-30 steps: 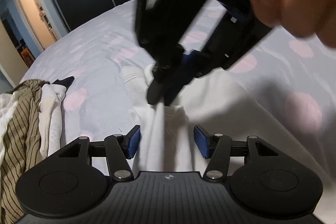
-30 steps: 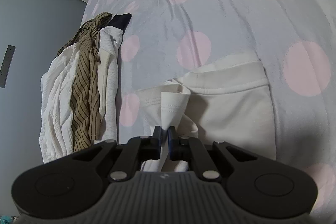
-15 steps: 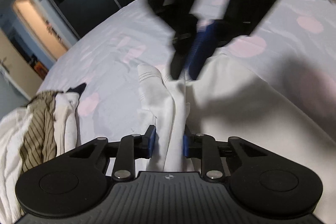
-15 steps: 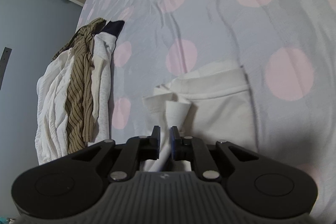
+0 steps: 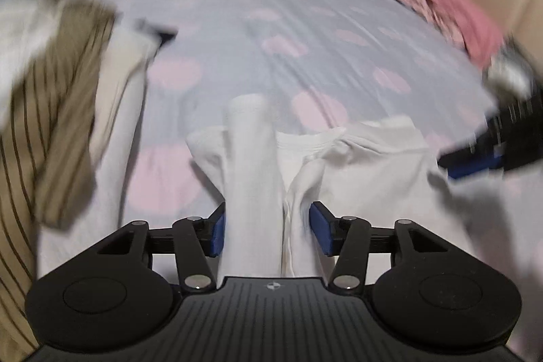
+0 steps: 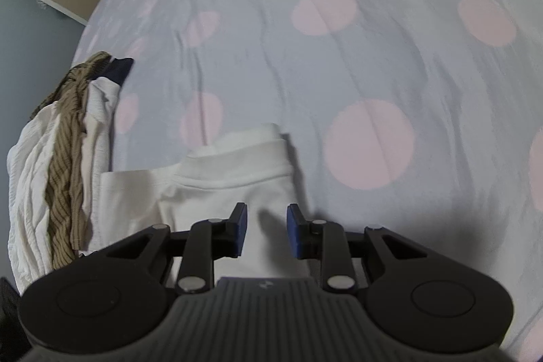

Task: Fold clothes
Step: 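Release the sleeve with the right gripper and pinch the shirt with the left, then lift the folded white T-shirt with both grippers and carry it toward the headboard, then lower the folded T-shirt onto the stack of folded clothes with both grippers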

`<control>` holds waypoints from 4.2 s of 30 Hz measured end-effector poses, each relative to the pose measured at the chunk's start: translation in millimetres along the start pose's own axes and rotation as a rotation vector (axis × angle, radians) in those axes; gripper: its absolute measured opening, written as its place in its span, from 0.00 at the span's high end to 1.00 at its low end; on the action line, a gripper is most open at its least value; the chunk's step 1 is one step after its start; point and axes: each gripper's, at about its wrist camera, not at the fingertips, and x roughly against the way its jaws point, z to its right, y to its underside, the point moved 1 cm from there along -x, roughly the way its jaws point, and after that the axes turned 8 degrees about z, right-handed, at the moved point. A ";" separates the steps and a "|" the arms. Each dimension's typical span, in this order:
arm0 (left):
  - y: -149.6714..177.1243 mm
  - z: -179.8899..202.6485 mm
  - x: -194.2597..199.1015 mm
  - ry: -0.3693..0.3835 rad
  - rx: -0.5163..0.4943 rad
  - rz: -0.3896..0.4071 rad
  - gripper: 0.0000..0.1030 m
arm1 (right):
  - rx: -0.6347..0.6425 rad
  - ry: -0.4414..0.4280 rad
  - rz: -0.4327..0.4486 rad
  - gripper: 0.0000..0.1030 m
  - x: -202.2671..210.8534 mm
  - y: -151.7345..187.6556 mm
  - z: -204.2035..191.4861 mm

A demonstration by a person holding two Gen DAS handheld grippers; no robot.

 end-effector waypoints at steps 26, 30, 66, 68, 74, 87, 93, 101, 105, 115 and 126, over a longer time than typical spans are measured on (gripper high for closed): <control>-6.1 -33.1 -21.6 0.112 0.197 -0.017 0.76 | 0.050 -0.108 0.018 0.65 -34.1 10.0 8.2; -8.7 -33.2 -15.6 0.124 0.205 -0.004 0.88 | 0.083 -0.114 0.039 0.90 -29.7 11.0 3.9; -59.0 237.3 193.8 0.321 -0.272 0.482 0.91 | 0.279 -0.241 0.792 0.94 337.2 58.4 65.5; -64.0 270.5 197.9 0.367 -0.323 0.493 0.91 | 0.293 -0.210 0.842 0.94 365.1 57.7 80.5; -67.2 368.0 204.4 0.528 -0.442 0.504 0.91 | 0.347 -0.066 0.965 0.94 457.2 59.3 135.1; -28.1 553.3 157.7 0.910 -0.548 0.322 0.91 | 0.228 0.328 1.031 0.94 596.7 65.1 280.9; 0.5 614.8 113.9 0.999 -0.571 0.176 0.91 | 0.103 0.437 0.988 0.94 609.8 47.8 358.2; -1.2 633.4 21.1 0.900 -0.611 0.080 0.90 | 0.020 0.427 0.854 0.93 541.4 -14.4 440.1; -18.2 629.3 -25.5 0.830 -0.606 0.047 0.90 | 0.036 0.401 0.811 0.93 495.8 -48.4 451.4; -25.2 601.0 -129.9 0.691 -0.523 -0.081 0.90 | 0.075 0.374 0.663 0.93 377.9 -117.2 447.1; -18.5 570.9 -166.7 0.648 -0.471 -0.140 0.76 | 0.048 0.391 0.583 0.84 331.9 -128.6 453.6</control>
